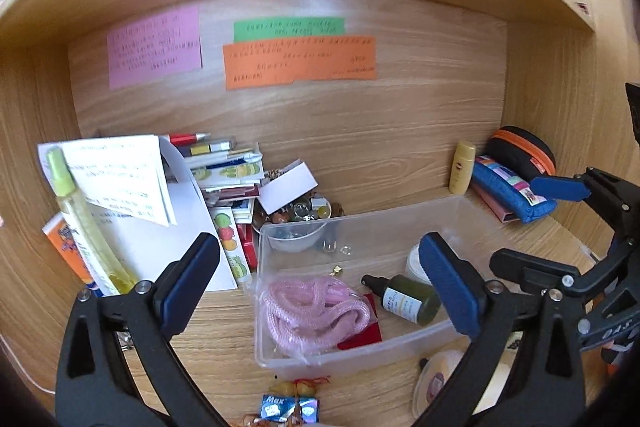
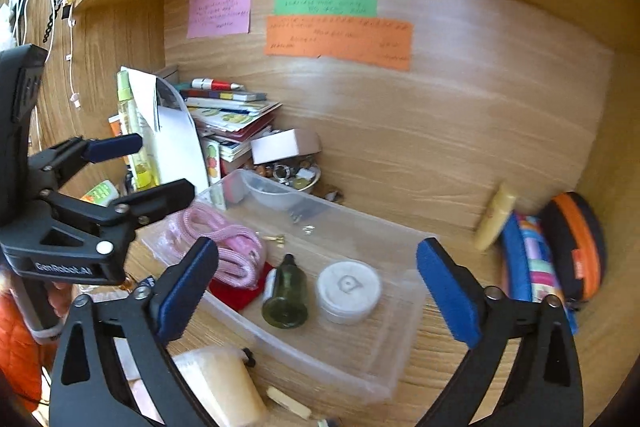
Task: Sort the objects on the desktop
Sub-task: 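Lower both items into the clear box and open both grippers, then withdraw both grippers and move toward the white drawstring bag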
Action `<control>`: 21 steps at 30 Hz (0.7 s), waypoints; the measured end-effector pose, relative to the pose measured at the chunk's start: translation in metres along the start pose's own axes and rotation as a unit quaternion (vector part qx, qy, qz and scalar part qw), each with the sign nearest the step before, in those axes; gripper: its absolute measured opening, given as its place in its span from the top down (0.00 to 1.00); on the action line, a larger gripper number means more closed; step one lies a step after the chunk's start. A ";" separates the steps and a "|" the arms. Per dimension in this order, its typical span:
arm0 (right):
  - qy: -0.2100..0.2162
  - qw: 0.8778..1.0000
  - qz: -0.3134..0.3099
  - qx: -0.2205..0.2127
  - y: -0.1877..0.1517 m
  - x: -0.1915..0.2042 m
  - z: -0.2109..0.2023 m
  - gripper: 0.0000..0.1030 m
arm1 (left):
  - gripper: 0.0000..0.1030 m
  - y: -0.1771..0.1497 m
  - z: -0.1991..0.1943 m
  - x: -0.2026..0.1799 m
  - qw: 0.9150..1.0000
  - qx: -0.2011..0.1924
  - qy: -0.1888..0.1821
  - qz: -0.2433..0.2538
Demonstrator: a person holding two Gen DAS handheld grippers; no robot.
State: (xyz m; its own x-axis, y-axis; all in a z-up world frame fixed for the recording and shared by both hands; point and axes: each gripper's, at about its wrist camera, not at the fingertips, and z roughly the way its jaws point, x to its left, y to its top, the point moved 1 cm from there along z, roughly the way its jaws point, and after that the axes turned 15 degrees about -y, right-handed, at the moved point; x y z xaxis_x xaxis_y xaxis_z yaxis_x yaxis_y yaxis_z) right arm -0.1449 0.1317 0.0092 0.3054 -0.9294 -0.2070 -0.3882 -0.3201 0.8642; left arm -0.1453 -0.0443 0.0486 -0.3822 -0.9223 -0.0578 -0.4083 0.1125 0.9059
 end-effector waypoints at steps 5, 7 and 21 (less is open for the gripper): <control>-0.017 1.000 0.004 -0.003 -0.011 -0.004 -0.017 0.02 | 0.01 -0.006 -0.022 -0.016 1.000 -0.016 0.004 0.018; -0.017 1.000 0.009 -0.004 -0.015 -0.005 -0.023 0.02 | 0.01 -0.009 -0.031 -0.020 0.999 -0.022 0.008 0.024; -0.028 0.998 0.041 0.027 -0.065 -0.011 -0.037 0.01 | 0.00 -0.047 -0.059 -0.023 1.000 -0.018 0.009 -0.006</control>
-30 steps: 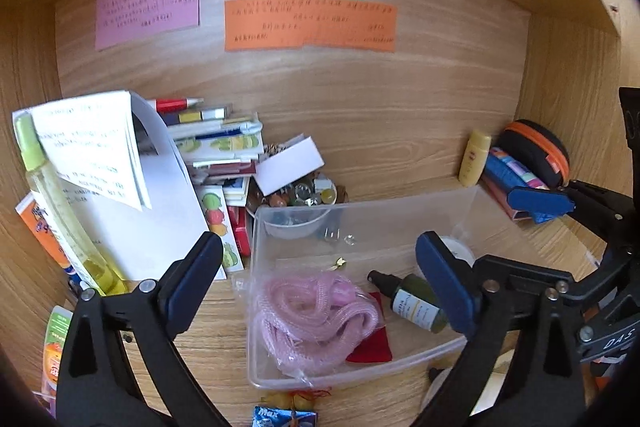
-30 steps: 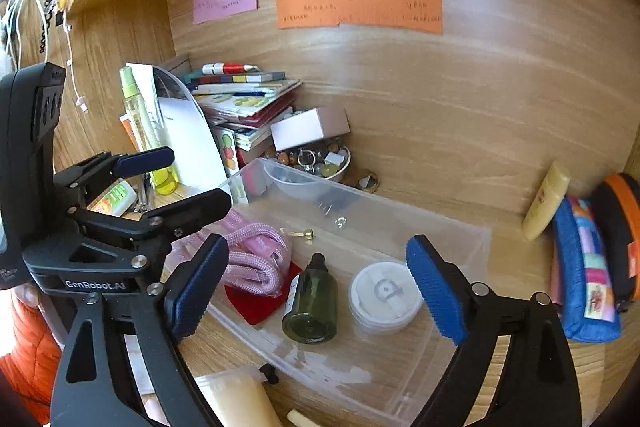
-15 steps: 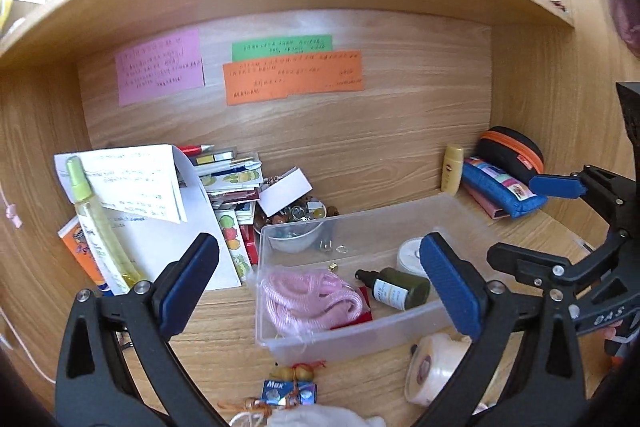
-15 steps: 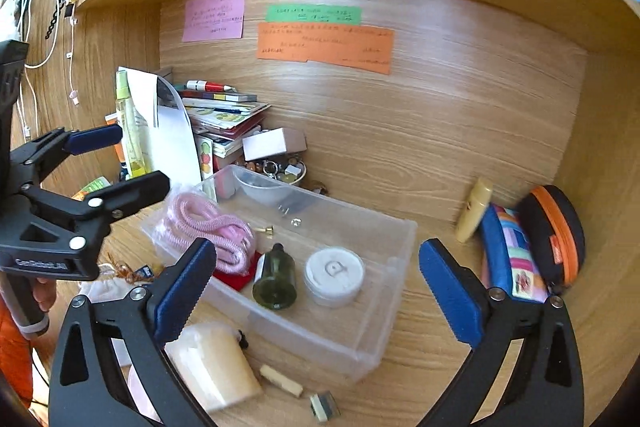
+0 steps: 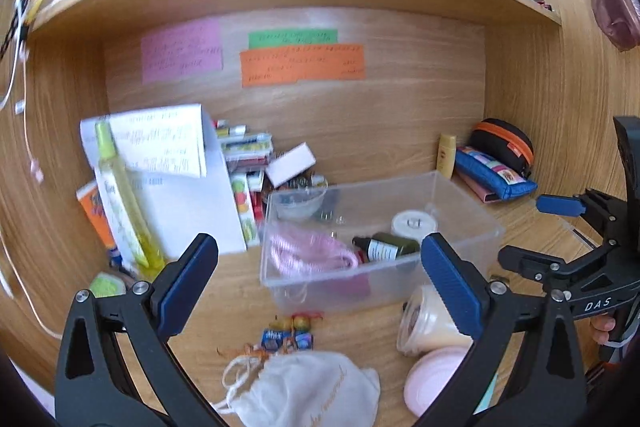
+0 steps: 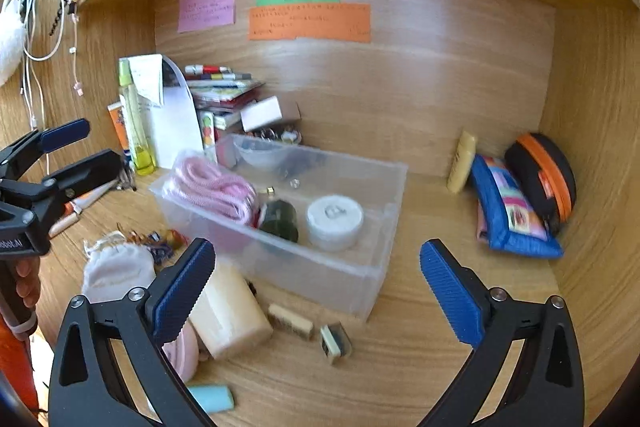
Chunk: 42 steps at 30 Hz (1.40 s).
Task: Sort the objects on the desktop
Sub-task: 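Withdraw both grippers and move toward the white drawstring bag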
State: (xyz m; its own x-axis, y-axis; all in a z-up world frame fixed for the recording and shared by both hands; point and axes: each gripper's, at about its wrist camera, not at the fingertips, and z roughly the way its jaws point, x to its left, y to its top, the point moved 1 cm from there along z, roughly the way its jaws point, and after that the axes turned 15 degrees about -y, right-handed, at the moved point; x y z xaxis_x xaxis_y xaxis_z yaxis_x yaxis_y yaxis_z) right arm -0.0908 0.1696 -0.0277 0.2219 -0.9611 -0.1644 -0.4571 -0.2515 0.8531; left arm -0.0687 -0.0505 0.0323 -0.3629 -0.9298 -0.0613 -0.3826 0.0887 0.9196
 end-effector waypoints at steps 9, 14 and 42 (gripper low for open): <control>-0.009 0.999 0.021 0.035 -0.032 -0.020 0.012 0.01 | 0.00 -0.039 -0.005 0.019 0.998 0.043 -0.003 -0.049; -0.010 0.998 0.024 0.056 -0.041 -0.024 0.025 0.01 | 0.00 -0.063 -0.005 0.018 0.996 0.078 0.002 -0.051; 0.069 0.984 0.010 0.166 -0.058 -0.019 0.067 0.38 | 0.00 -0.102 0.048 0.023 0.970 0.230 -0.010 -0.080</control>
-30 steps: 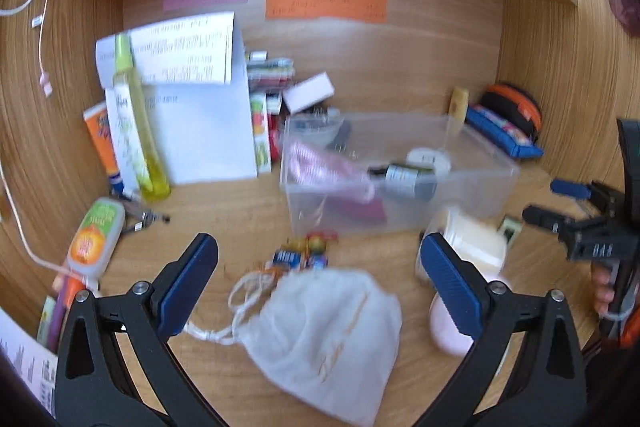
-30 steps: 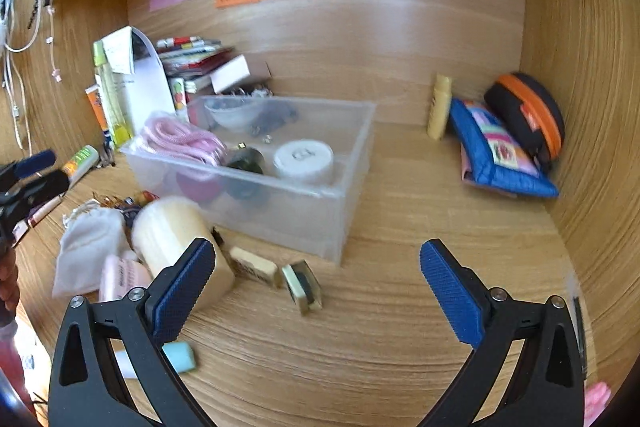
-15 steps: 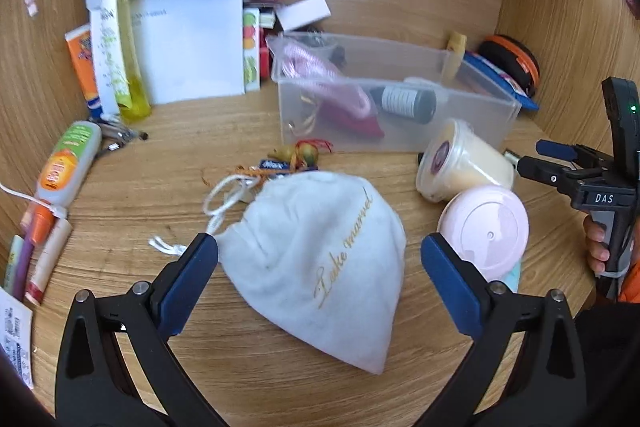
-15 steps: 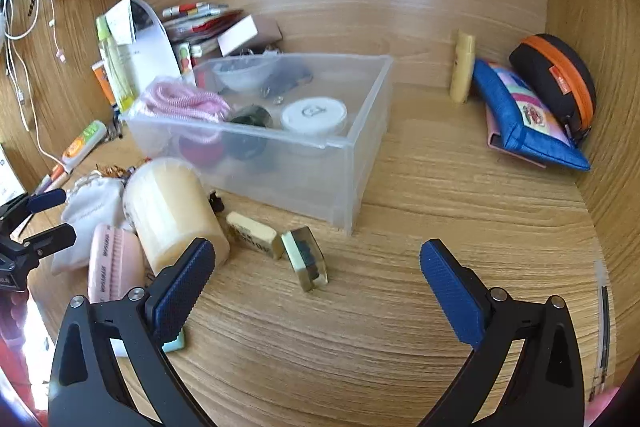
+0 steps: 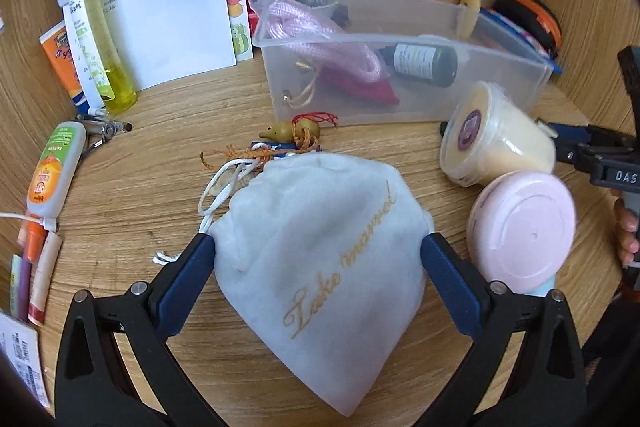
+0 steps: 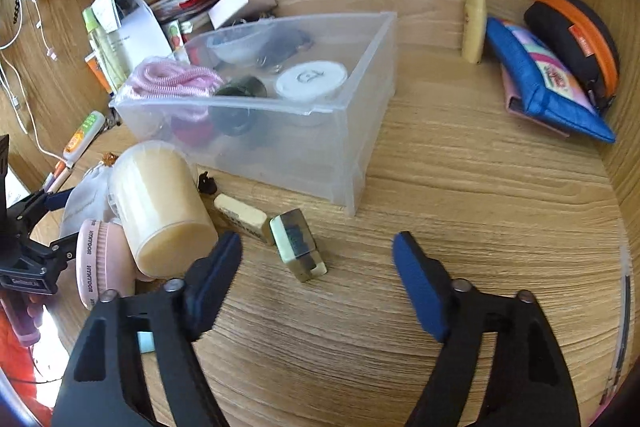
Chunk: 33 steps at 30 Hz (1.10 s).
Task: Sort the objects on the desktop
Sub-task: 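Withdraw both grippers and move toward the white drawstring bag, then grasp the white drawstring bag with the left gripper while the right gripper grasps the green-white tile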
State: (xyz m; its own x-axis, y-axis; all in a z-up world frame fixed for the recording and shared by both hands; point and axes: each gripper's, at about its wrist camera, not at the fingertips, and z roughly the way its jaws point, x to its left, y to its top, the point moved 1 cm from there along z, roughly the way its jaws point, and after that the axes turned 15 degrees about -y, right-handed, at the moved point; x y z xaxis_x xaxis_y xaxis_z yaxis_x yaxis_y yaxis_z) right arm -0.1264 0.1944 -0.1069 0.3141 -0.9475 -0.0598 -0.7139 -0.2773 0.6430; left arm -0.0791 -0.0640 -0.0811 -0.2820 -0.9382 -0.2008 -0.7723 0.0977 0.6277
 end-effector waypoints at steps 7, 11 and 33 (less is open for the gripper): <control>0.010 1.000 -0.011 -0.002 -0.002 0.006 0.000 0.51 | 0.00 0.009 0.011 0.004 1.000 0.023 0.000 -0.014; 0.019 1.000 -0.003 0.003 -0.003 0.005 0.002 0.60 | 0.00 0.012 0.015 0.006 0.999 0.026 0.000 -0.018; 0.051 0.999 0.001 -0.016 -0.007 0.005 -0.004 0.86 | 0.33 0.010 0.001 0.018 0.999 -0.020 -0.028 -0.033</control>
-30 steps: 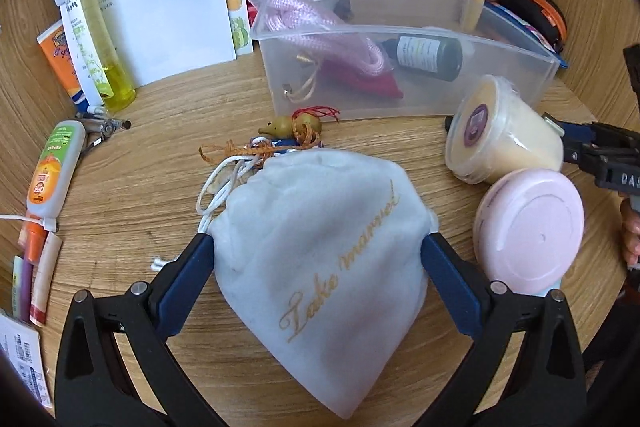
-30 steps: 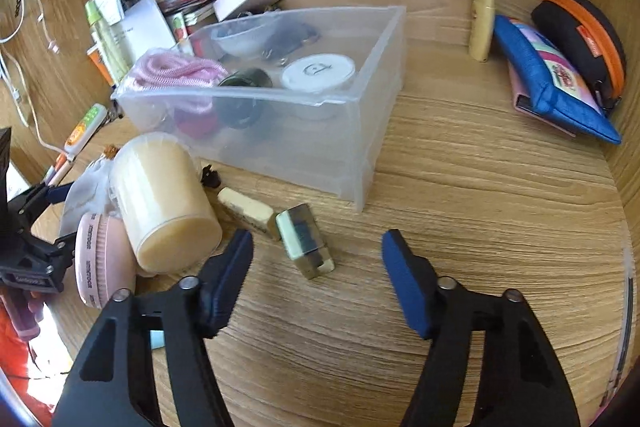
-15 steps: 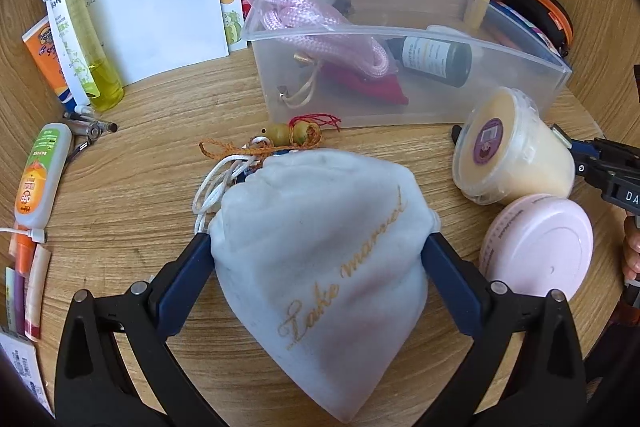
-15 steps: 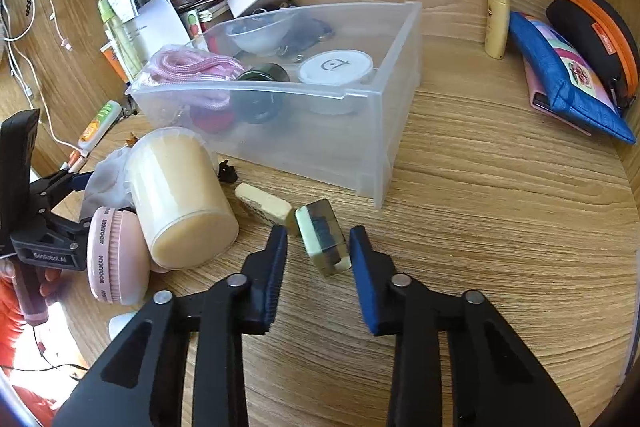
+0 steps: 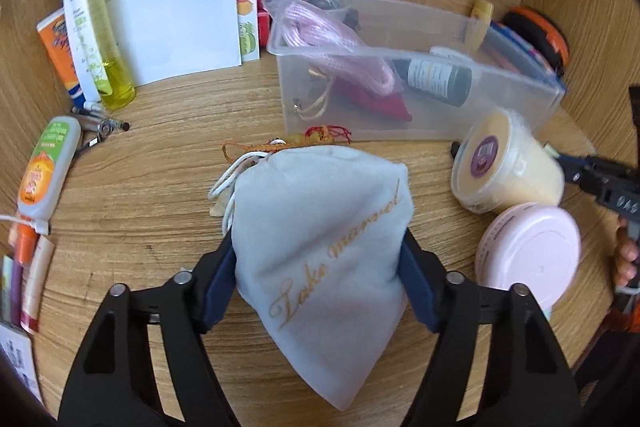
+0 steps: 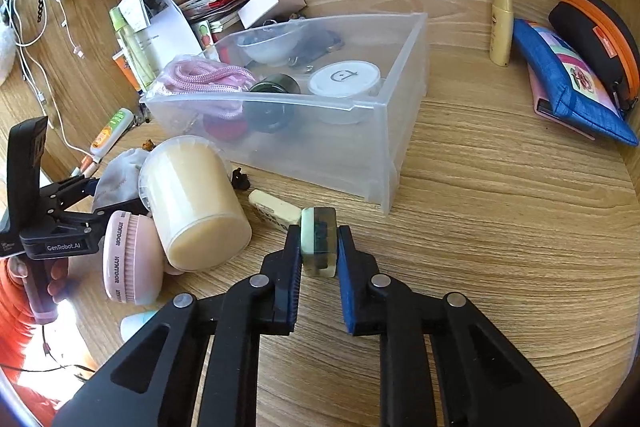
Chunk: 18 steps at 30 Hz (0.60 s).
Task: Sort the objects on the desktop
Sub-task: 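Grasp the white drawstring bag with the left gripper while the right gripper grasps the green-white tile, then lift the bag and tile and carry both over the clear box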
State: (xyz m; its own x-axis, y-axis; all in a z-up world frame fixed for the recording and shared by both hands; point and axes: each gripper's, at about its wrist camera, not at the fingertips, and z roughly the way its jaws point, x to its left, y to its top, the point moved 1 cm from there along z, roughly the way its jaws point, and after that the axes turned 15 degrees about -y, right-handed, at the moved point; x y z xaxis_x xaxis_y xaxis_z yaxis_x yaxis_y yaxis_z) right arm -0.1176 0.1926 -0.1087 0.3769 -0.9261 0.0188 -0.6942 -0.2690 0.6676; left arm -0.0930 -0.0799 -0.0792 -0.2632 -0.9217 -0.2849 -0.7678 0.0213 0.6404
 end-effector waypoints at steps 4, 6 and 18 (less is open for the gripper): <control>0.005 1.000 0.006 -0.010 0.000 -0.002 -0.003 0.86 | 0.36 -0.001 -0.009 0.006 0.999 -0.022 -0.012 -0.019; 0.006 1.000 0.008 -0.012 0.000 -0.003 -0.004 0.86 | 0.36 -0.005 -0.016 0.008 0.999 -0.033 -0.024 -0.031; 0.019 0.999 0.039 -0.029 0.002 -0.013 -0.013 0.86 | 0.36 -0.005 -0.055 0.005 0.994 -0.096 -0.035 -0.042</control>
State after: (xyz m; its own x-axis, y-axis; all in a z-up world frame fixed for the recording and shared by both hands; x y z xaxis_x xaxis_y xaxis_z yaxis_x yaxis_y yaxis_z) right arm -0.1160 0.2078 -0.0973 0.3465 -0.9327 0.1003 -0.6857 -0.1788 0.7056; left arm -0.0584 -0.1059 -0.0449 -0.2470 -0.8882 -0.3875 -0.6656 -0.1352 0.7340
